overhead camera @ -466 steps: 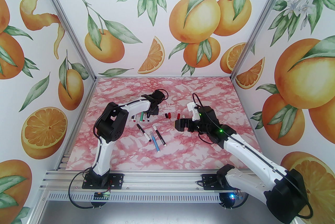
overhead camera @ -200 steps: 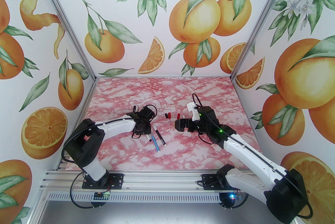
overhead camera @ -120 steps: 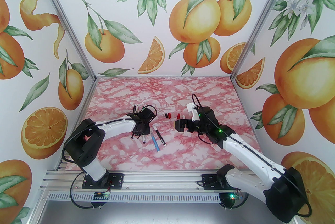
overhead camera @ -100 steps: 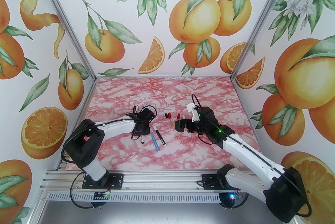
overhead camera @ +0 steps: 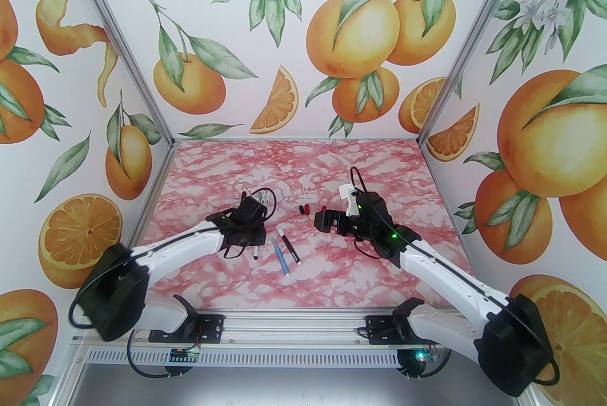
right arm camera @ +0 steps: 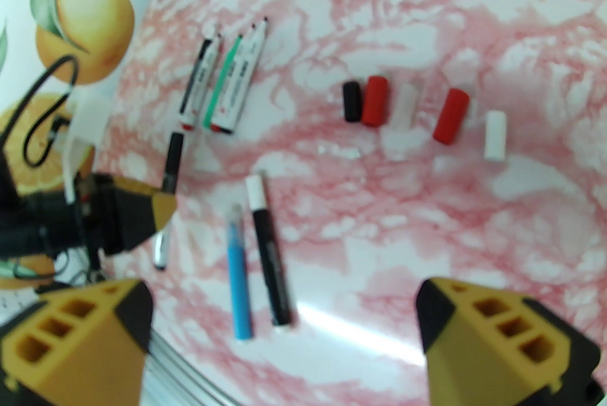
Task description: Open the pen caps
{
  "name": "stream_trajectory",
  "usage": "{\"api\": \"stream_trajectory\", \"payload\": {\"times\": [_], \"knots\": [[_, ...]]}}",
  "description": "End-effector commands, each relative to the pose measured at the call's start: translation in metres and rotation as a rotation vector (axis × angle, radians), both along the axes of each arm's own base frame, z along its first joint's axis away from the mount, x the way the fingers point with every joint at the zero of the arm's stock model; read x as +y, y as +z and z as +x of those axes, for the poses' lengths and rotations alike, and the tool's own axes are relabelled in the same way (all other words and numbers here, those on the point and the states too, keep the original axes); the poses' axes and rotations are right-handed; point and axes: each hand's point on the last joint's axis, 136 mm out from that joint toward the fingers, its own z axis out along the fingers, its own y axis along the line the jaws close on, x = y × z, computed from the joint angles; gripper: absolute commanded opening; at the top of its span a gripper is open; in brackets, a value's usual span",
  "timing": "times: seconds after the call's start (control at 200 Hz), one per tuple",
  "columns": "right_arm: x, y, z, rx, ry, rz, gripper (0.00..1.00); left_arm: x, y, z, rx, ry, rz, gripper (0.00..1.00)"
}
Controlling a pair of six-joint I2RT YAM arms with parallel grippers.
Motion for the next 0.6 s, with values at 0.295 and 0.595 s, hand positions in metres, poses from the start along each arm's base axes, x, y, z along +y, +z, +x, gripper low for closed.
{"api": "stream_trajectory", "payload": {"times": [0.295,0.595], "knots": [[0.024,0.036,0.029,-0.021,-0.049,0.152,0.82,-0.077,0.074,0.002,-0.244,-0.339,-0.415,0.16],[0.053,0.055,0.035,-0.035,0.020,0.111,0.75,-0.110,0.100,-0.001,-0.289,-0.476,-0.549,0.15]]}}
